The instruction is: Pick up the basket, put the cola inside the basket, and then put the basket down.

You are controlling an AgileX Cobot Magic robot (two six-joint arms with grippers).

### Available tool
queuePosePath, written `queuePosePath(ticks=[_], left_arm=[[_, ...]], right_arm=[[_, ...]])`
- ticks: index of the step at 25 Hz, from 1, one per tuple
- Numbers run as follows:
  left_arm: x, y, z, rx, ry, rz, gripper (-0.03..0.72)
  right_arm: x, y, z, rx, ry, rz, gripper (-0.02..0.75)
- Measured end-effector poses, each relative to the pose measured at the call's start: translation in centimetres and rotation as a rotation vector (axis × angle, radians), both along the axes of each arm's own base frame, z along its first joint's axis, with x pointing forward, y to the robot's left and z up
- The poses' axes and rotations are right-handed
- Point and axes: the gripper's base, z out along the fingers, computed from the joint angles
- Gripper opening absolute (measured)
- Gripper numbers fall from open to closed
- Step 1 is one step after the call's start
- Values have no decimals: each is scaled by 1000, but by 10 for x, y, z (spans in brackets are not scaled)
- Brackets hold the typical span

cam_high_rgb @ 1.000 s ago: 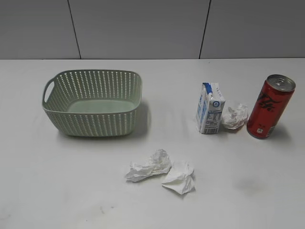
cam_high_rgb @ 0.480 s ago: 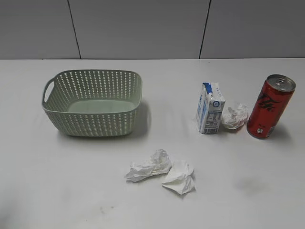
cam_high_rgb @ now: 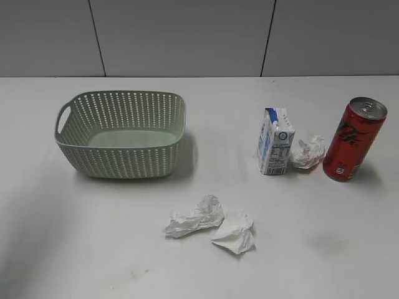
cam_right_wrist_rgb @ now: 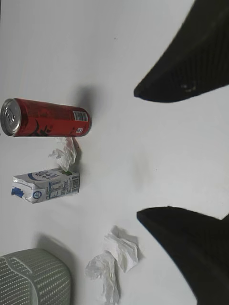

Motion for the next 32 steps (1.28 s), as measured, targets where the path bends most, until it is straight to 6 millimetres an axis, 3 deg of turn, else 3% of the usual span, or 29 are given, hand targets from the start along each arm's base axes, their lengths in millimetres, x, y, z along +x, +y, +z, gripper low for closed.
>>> queuePosePath(ticks=[4, 9, 13, 25, 29, 32], left_arm=[[36, -25, -20, 144, 23, -39, 582], [75, -37, -55, 229, 79, -50, 581], [94, -44, -88, 227, 154, -49, 581], [121, -62, -179, 148, 298, -37, 581], [123, -62, -194, 153, 331, -36, 571], [124, -63, -193, 148, 327, -35, 506]], right_arm=[[0, 0, 0, 0, 0, 0, 531], [0, 0, 0, 0, 0, 0, 531], [0, 0, 0, 0, -1, 0, 531], [0, 0, 0, 1, -1, 0, 531], [0, 0, 0, 1, -1, 0, 531], [0, 0, 0, 1, -1, 0, 531]])
